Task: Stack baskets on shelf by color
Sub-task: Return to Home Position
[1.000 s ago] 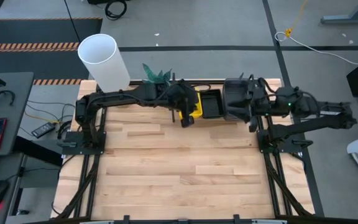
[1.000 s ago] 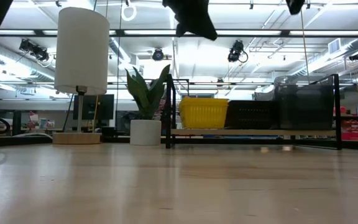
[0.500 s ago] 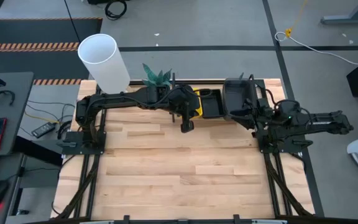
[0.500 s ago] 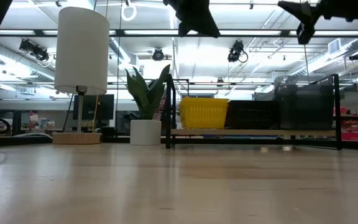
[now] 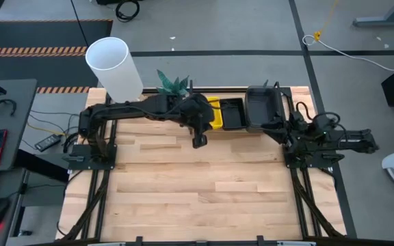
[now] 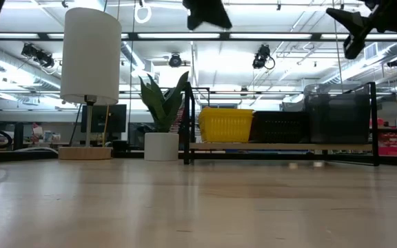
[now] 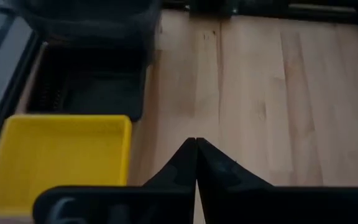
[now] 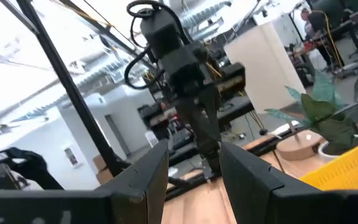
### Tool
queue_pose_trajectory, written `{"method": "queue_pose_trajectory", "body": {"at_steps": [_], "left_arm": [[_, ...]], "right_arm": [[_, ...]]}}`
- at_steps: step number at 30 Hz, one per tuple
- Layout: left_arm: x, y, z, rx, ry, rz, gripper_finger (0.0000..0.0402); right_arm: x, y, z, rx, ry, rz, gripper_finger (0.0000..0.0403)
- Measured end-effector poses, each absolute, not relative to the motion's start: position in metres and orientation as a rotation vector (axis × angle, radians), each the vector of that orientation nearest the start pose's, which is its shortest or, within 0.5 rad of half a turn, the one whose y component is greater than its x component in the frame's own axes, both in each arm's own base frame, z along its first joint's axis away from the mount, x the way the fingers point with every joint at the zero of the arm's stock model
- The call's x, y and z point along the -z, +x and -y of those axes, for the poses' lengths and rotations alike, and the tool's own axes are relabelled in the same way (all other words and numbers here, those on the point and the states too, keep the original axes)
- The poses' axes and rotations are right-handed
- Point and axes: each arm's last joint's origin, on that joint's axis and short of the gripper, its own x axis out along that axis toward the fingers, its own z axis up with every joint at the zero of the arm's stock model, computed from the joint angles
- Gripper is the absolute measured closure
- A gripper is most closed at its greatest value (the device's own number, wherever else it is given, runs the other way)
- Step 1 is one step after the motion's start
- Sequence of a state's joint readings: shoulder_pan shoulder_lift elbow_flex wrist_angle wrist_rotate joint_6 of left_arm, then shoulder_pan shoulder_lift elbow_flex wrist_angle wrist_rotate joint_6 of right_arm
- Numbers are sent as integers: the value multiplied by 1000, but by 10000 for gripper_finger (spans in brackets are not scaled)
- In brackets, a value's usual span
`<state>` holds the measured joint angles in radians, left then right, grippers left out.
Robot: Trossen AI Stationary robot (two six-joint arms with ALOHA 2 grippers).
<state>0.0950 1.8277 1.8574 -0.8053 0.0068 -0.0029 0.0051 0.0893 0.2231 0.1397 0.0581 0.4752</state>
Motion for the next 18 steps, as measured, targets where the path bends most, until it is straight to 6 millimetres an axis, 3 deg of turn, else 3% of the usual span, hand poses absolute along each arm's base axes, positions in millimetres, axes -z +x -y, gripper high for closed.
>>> {"method": "queue_pose_trajectory", "body": {"at_steps": [5,11,14,18], "left_arm": [[-390,378,-38,-99,-54,-666,394],[-412,359,-43,-126,-88,-599,394],[-418,357,-43,-141,-124,-557,389],[-419,363,-30,-104,-114,-516,394]], "right_arm": [[-228,82,1,-26,511,316,253],[-204,91,1,-50,552,312,253],[-194,94,1,-49,579,300,253],[-190,95,3,27,593,273,253]]}}
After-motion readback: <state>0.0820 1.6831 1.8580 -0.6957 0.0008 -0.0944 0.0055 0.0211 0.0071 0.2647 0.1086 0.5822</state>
